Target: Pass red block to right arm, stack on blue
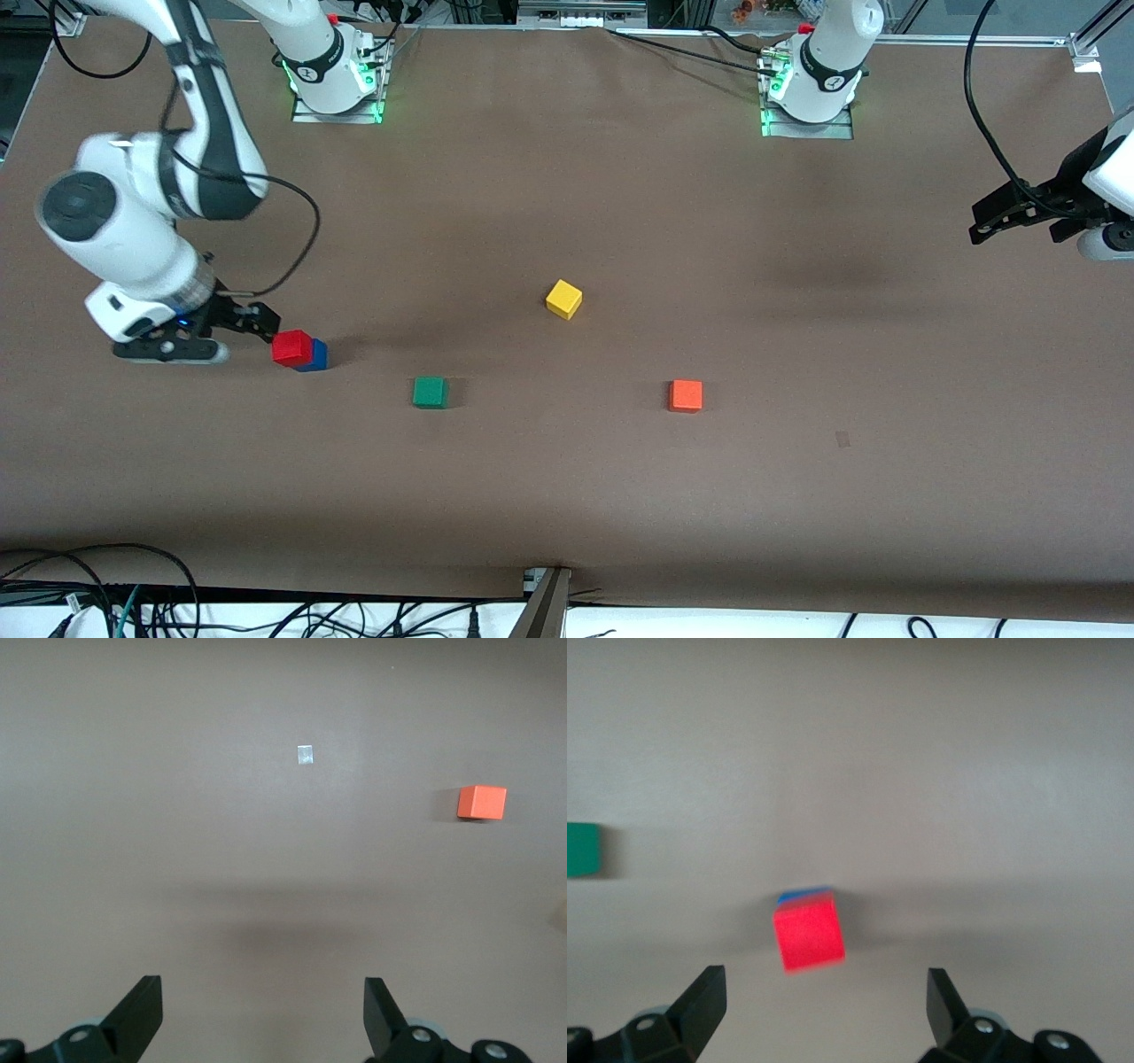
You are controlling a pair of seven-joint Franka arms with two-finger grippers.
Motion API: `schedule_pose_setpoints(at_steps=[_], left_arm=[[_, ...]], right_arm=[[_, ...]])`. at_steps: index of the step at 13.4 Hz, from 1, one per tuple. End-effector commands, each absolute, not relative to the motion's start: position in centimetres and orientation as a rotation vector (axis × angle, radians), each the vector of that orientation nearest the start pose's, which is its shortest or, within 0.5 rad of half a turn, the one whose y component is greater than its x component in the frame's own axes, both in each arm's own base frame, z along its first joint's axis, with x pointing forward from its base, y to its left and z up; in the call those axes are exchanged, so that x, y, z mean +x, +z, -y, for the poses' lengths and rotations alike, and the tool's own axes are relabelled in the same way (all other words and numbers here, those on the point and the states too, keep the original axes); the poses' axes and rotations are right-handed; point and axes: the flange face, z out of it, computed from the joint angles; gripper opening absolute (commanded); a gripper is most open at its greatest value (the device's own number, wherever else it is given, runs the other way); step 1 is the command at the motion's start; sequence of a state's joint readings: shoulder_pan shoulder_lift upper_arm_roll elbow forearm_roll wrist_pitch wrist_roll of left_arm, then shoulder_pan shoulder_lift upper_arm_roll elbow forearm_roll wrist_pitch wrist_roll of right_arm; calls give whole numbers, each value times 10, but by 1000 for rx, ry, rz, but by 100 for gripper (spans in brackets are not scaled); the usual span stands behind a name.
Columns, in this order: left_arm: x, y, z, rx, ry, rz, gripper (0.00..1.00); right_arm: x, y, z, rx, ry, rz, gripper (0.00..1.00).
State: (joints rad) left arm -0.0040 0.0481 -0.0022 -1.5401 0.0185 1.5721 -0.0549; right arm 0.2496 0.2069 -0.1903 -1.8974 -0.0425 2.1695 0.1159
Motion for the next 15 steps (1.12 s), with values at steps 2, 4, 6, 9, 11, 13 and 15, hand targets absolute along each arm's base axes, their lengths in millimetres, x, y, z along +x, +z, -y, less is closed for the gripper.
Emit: schedule_pose_setpoints(at_steps=[2,4,6,9,11,13,15], left_arm=[[573,618,2,-3126,21,48,100],[573,616,1,-3125,28,48,100],[573,616,0,-3125,35,51,100],[573,617,3,-3118,30,43,100],[572,617,7,-3115,35,34,100],[572,618,7,-3115,32,34,100],[572,618,7,-3115,32,34,100]], right_arm=[[590,491,-34,-3086,52,-141,100],[574,535,-24,-3076,150,-156,100],[555,575,-18,-3072,169,-152,100],[542,594,-17,-3081,151,5,100],[543,598,-22,-3082,156,26,100],[545,603,-26,-3082,151,29,100],[543,605,-27,-3083,152,35,100]])
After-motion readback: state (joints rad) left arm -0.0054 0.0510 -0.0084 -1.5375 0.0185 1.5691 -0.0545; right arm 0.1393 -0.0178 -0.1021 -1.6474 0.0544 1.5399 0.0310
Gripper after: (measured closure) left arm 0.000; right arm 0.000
